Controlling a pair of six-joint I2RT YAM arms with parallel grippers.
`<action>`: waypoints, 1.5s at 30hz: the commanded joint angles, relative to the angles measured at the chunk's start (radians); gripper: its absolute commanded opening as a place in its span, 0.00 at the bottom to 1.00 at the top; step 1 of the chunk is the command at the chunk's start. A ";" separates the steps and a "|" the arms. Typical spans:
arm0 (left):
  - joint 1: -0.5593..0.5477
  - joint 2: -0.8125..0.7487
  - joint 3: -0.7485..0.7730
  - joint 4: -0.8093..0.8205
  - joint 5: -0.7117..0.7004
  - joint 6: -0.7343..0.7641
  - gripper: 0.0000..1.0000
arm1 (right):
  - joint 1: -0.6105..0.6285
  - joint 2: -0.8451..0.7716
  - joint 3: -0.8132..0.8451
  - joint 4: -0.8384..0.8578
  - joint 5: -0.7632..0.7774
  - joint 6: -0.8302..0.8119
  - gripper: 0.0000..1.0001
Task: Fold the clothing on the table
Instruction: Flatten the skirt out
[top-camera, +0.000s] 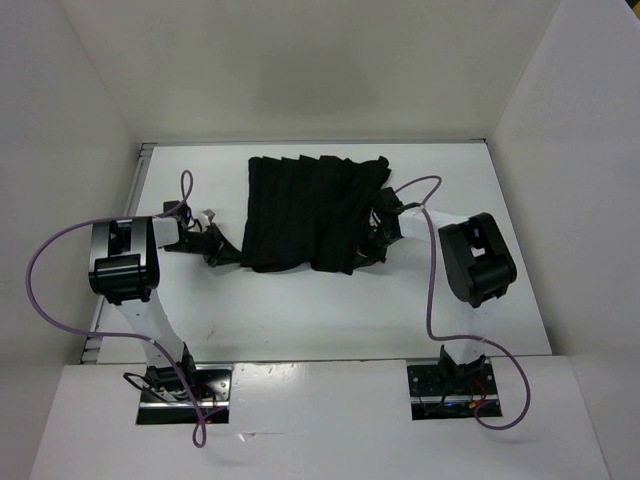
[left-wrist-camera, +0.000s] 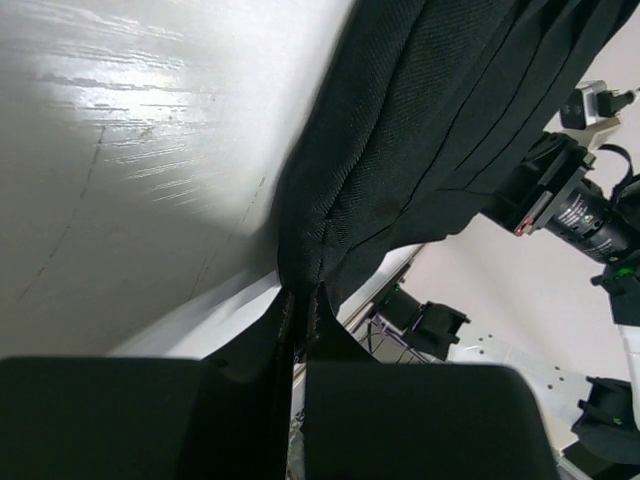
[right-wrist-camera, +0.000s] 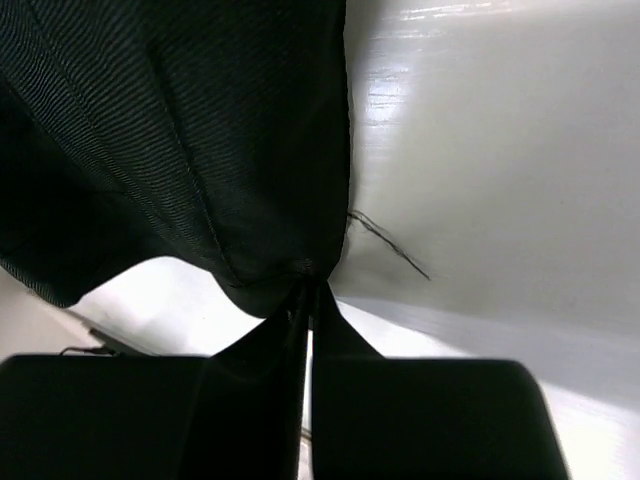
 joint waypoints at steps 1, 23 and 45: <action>-0.003 -0.024 0.002 -0.022 0.009 0.055 0.00 | 0.000 -0.019 -0.011 -0.022 0.204 0.003 0.00; -0.092 -0.130 0.161 -0.173 -0.354 0.152 0.00 | -0.111 -0.228 0.081 -0.187 0.324 -0.091 0.00; -0.103 -0.618 0.489 0.070 0.195 0.062 0.00 | -0.111 -0.738 0.549 -0.253 0.415 -0.269 0.00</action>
